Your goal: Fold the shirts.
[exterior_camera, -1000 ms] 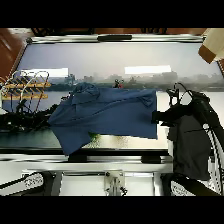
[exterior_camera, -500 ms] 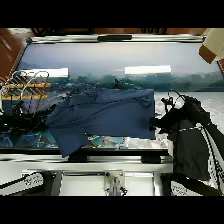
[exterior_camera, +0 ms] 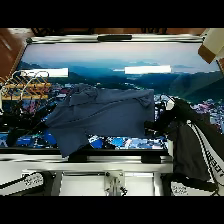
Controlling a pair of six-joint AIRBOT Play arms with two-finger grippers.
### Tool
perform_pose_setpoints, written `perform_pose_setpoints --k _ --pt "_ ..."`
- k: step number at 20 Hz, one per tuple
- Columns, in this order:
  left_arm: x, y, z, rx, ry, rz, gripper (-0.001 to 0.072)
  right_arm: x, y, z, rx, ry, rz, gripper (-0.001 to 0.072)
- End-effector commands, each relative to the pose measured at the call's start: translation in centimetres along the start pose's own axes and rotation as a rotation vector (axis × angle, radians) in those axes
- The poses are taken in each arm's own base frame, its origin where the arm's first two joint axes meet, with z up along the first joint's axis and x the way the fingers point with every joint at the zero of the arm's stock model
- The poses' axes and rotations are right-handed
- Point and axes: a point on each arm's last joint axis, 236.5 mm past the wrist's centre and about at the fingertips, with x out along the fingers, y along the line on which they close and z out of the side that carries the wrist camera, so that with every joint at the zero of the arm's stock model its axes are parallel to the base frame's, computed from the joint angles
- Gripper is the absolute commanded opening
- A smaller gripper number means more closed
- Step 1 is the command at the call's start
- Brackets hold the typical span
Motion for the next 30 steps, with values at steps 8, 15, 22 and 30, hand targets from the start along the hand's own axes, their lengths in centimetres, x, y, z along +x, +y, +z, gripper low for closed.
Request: perform_pose_setpoints --k 8,15,22,30 --pt "-4.4 -4.5 2.8 0.108 -0.162 -0.076 0.0031 -13.5 7.0 5.6 -0.27 -0.479 0.069 0.0073" --pt "-42.6 -30.5 2.2 0.691 -1.338 -0.254 0.0033 -54.1 11.5 -9.7 -0.6 -1.79 -0.028 0.0073" --pt "-56.5 -35.2 -17.2 0.836 -1.893 0.068 0.0033 -57.5 5.0 -25.5 -0.474 -2.008 -0.101 0.0073" --pt "-45.0 -26.9 -10.1 0.755 -1.374 0.306 0.0033 -43.9 1.8 -13.8 -0.319 -1.269 -0.216 0.0074"
